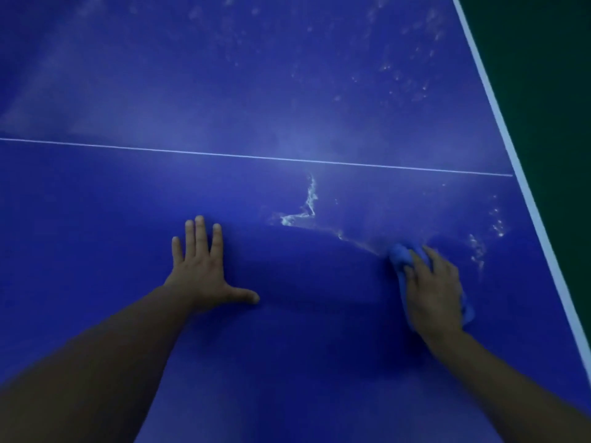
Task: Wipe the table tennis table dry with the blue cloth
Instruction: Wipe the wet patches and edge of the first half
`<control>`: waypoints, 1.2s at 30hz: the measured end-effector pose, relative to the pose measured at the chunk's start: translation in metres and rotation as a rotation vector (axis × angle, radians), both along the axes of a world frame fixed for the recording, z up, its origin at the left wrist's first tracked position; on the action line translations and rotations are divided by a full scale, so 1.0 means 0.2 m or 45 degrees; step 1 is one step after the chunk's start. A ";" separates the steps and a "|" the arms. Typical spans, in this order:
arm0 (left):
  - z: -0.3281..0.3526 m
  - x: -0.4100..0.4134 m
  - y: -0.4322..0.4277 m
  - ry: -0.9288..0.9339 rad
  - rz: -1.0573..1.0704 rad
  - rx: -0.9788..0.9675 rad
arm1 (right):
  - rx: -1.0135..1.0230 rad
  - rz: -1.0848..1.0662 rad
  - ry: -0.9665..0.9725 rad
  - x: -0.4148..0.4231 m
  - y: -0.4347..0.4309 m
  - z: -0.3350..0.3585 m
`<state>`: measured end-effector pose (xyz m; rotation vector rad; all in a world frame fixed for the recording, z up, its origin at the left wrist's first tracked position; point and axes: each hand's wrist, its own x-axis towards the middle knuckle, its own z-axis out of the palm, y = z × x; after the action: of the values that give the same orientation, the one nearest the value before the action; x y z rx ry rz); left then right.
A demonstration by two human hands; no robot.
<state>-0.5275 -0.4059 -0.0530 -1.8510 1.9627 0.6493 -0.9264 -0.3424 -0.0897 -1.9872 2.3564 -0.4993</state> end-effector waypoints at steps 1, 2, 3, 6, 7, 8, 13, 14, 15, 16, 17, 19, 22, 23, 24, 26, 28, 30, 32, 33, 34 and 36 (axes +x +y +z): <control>0.00 0.02 -0.03 0.004 0.033 0.052 | -0.056 0.056 -0.040 0.10 0.00 0.02; 0.00 0.04 -0.05 0.007 0.060 0.089 | -0.099 0.167 -0.076 0.26 0.01 0.02; -0.01 0.05 -0.06 0.008 0.078 0.108 | -0.099 0.270 -0.112 0.45 0.05 0.02; -0.02 0.06 -0.06 0.018 0.053 0.144 | -0.025 0.305 -0.080 1.08 0.11 -0.03; -0.02 0.07 -0.06 0.016 0.038 0.155 | 0.020 0.290 -0.100 1.24 0.10 -0.05; -0.03 0.08 -0.06 0.008 0.026 0.161 | 0.053 0.306 -0.118 1.36 0.06 -0.06; -0.03 0.11 -0.09 0.031 0.022 0.215 | 0.091 0.595 0.010 1.41 -0.19 -0.08; -0.01 0.11 -0.09 0.047 0.020 0.232 | 0.099 0.650 0.017 1.39 -0.22 -0.08; -0.01 0.11 -0.09 0.059 0.020 0.249 | 0.103 0.686 0.017 1.38 -0.24 -0.08; 0.00 0.10 -0.09 0.070 0.022 0.261 | 0.093 0.690 0.026 1.38 -0.27 -0.08; 0.01 0.10 -0.09 0.079 0.031 0.266 | 0.078 0.671 0.034 1.38 -0.31 -0.08; 0.03 0.09 -0.09 0.067 0.059 0.269 | 0.037 0.603 0.057 1.40 -0.43 -0.09; 0.05 0.07 -0.10 0.038 0.078 0.278 | 0.046 0.416 0.061 1.35 -0.67 -0.08; 0.05 0.06 -0.10 0.045 0.082 0.274 | 0.079 0.306 0.056 1.28 -0.72 -0.08; 0.06 0.06 -0.10 0.058 0.084 0.271 | 0.095 0.190 0.049 1.19 -0.75 -0.08; 0.07 0.07 -0.09 0.096 0.086 0.273 | 0.075 -0.015 0.033 0.95 -0.76 -0.07; 0.07 0.08 -0.08 0.163 0.088 0.251 | 0.068 -0.189 -0.065 0.75 -0.72 -0.04; 0.07 0.09 -0.06 0.246 0.117 0.196 | 0.017 -0.140 -0.114 0.74 -0.67 -0.03; 0.06 0.10 -0.03 0.317 0.201 0.097 | -0.042 0.289 -0.054 0.95 -0.60 -0.05; 0.05 0.10 -0.01 0.355 0.261 0.037 | -0.012 0.533 -0.039 1.10 -0.56 -0.07; 0.05 0.11 0.00 0.401 0.314 -0.016 | 0.043 0.705 -0.043 1.25 -0.53 -0.09; 0.02 0.11 0.02 0.487 0.389 -0.094 | 0.088 0.837 -0.106 1.51 -0.53 -0.09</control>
<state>-0.5054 -0.4019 -0.0482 -2.2315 1.9585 1.1076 -0.6250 -0.4485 -0.1069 -2.4586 1.5052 -0.4359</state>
